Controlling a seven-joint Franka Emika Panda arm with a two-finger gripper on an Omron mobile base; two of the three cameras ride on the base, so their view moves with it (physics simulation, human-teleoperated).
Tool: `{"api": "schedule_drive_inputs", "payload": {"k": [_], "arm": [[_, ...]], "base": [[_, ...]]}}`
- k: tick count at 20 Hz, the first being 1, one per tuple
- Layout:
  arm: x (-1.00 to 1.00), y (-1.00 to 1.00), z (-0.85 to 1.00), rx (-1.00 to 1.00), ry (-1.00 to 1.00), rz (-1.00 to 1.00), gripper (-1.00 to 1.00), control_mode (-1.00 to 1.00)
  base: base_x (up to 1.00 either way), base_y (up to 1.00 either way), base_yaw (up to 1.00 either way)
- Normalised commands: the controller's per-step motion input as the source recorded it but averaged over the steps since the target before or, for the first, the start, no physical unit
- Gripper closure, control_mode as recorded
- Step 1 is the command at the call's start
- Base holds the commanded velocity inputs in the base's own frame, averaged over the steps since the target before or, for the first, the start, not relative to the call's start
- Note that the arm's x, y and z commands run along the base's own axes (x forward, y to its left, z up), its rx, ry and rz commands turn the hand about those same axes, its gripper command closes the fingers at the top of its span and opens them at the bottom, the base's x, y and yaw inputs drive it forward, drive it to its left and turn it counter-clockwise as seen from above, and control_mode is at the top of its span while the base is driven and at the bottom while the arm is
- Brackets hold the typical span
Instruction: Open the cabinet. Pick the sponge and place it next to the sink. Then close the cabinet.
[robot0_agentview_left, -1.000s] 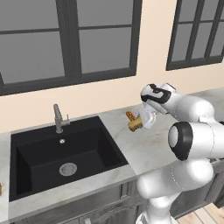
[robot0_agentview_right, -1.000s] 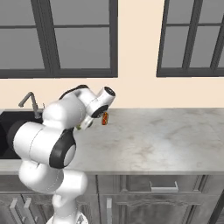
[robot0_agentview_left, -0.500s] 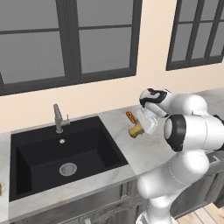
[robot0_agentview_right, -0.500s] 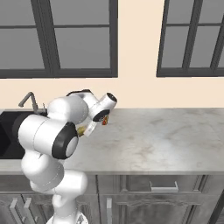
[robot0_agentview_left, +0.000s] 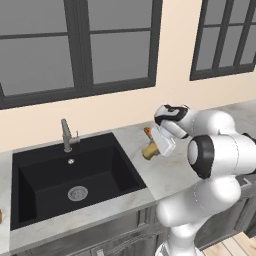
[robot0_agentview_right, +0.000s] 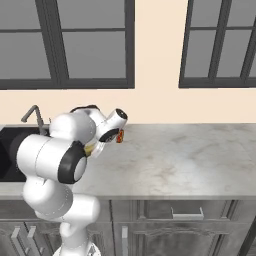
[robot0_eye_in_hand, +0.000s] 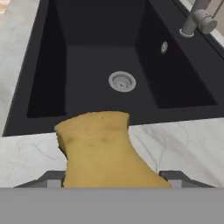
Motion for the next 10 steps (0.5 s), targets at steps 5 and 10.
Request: {"api": "schedule_drive_inputs", "payload": {"k": [5, 10], "arm": [[0.0, 0.29, -0.37, 0.0, -0.02, 0.0, 1.0, -1.0], [0.16, 0.04, -0.3, 0.0, 0.0, -0.03, 1.0, -1.0]], "base": [[0.0, 0.0, 0.0], [0.0, 0.0, 0.0]]}}
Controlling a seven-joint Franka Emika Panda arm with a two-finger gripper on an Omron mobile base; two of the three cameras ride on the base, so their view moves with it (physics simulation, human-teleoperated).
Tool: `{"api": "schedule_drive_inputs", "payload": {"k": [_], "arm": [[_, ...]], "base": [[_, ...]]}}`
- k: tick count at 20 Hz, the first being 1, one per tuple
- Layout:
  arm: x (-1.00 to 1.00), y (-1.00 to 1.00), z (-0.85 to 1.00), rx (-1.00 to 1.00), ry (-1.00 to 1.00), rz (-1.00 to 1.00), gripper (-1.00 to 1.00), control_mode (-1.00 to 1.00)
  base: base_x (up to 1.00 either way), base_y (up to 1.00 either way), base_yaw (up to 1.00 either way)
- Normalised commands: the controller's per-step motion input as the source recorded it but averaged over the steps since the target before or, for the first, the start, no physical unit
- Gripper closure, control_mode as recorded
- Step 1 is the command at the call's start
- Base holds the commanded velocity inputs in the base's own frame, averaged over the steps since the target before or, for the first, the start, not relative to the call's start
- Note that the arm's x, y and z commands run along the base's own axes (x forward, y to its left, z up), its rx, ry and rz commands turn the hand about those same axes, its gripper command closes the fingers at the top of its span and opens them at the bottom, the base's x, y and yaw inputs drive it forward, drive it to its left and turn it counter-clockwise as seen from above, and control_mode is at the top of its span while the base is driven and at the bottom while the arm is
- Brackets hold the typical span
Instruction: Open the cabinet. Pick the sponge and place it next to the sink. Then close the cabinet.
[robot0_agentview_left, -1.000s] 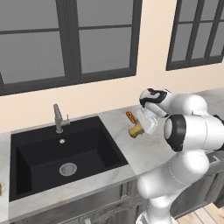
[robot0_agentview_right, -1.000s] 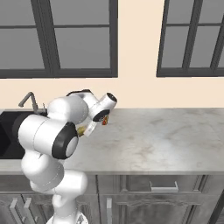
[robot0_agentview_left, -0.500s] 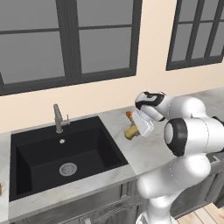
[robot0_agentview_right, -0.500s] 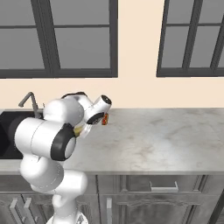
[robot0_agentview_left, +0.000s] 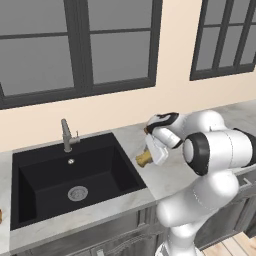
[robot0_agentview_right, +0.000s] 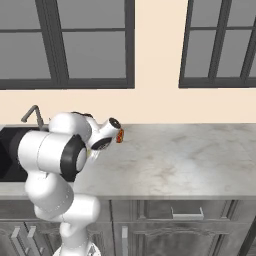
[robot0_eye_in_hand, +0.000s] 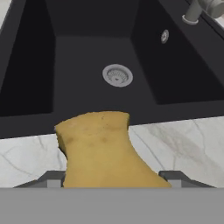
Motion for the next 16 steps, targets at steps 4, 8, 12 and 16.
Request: {"api": "schedule_drive_inputs", "payload": {"k": [4, 8, 12, 16], "arm": [[0.09, 0.0, -0.2, 0.0, 0.0, -0.02, 1.0, -1.0], [-0.01, -0.08, 0.0, 0.0, 0.0, 0.0, 1.0, -1.0], [0.0, 0.0, 0.0, 0.0, 0.0, 0.0, -1.0, -1.0], [0.0, 0.0, 0.0, 0.0, 0.0, 0.0, -1.0, -1.0]], "base": [[0.0, 0.0, 0.0], [0.0, 0.0, 0.0], [0.0, 0.0, 0.0], [0.0, 0.0, 0.0]]}}
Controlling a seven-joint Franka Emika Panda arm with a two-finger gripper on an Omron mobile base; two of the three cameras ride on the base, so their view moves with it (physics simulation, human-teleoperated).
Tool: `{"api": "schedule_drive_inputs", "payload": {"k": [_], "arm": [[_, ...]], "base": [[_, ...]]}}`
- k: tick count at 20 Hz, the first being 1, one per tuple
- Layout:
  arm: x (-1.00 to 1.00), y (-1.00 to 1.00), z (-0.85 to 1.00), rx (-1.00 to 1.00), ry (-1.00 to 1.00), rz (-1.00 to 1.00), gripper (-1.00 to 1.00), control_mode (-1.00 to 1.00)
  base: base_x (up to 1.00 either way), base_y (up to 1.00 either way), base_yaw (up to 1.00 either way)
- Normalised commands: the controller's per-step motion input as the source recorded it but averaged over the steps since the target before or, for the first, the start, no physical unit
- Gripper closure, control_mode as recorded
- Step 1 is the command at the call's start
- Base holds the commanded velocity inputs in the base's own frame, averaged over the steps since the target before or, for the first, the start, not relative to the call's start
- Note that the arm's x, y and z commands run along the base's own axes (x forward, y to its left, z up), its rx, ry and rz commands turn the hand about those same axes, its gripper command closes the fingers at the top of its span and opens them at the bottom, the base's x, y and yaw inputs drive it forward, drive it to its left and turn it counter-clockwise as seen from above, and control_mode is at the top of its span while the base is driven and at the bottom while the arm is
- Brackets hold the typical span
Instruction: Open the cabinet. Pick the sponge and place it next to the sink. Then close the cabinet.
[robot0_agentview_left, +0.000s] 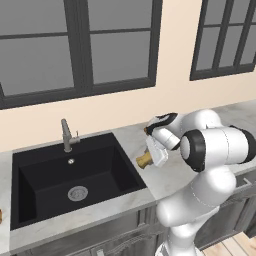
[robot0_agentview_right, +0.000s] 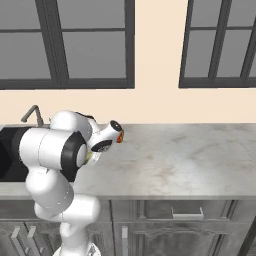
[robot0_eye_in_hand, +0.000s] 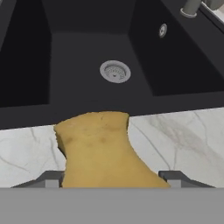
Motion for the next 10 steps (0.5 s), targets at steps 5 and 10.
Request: {"api": "schedule_drive_inputs", "payload": {"k": [5, 10], "arm": [[-0.02, -0.03, 0.13, 0.0, 0.0, 0.0, -1.0, -1.0], [-0.01, -0.13, 0.4, 0.0, 0.0, -0.02, -1.0, -1.0]], "base": [[0.0, 0.0, 0.0], [0.0, 0.0, 0.0]]}}
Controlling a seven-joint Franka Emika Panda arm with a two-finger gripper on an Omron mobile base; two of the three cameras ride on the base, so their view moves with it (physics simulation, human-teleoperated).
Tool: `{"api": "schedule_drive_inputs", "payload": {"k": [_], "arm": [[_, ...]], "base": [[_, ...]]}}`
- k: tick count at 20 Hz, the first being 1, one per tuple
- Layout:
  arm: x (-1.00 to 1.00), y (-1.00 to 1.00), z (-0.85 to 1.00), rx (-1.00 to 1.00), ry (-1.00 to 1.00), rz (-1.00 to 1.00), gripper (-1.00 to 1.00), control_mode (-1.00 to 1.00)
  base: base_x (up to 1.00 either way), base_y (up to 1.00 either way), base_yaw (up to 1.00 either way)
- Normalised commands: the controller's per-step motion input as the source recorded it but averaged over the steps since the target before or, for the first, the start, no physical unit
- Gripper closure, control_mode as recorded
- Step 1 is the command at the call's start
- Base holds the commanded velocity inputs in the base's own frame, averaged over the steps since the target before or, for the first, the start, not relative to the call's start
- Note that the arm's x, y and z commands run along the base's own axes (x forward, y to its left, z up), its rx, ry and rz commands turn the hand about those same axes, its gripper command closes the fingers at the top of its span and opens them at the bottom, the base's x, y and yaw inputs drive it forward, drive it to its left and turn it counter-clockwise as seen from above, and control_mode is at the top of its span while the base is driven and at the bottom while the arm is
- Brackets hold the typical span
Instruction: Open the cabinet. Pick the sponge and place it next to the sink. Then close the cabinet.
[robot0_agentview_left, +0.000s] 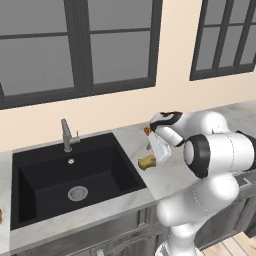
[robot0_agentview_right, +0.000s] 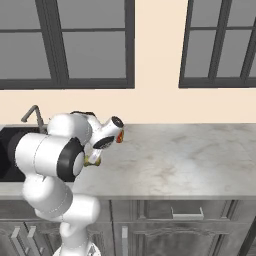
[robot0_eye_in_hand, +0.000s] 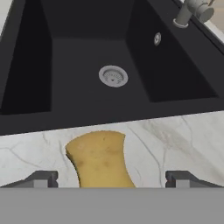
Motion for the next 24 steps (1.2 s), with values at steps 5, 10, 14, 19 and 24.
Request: {"api": "schedule_drive_inputs", "payload": {"k": [5, 10, 14, 19, 24], "arm": [[-0.25, -0.25, 0.74, -0.04, 0.02, -0.16, -1.0, -1.0], [-0.01, 0.0, 0.68, -0.14, 0.15, -0.43, -1.0, -1.0], [0.0, 0.0, 0.71, -0.05, 0.17, -0.48, -1.0, -1.0], [-0.33, 0.0, 0.55, 0.0, 0.05, -0.48, -1.0, -1.0], [-0.62, 0.0, 0.72, 0.03, 0.05, -0.49, -1.0, -1.0]], "base": [[0.0, 0.0, 0.0], [0.0, 0.0, 0.0], [0.0, 0.0, 0.0], [0.0, 0.0, 0.0], [0.0, 0.0, 0.0]]}}
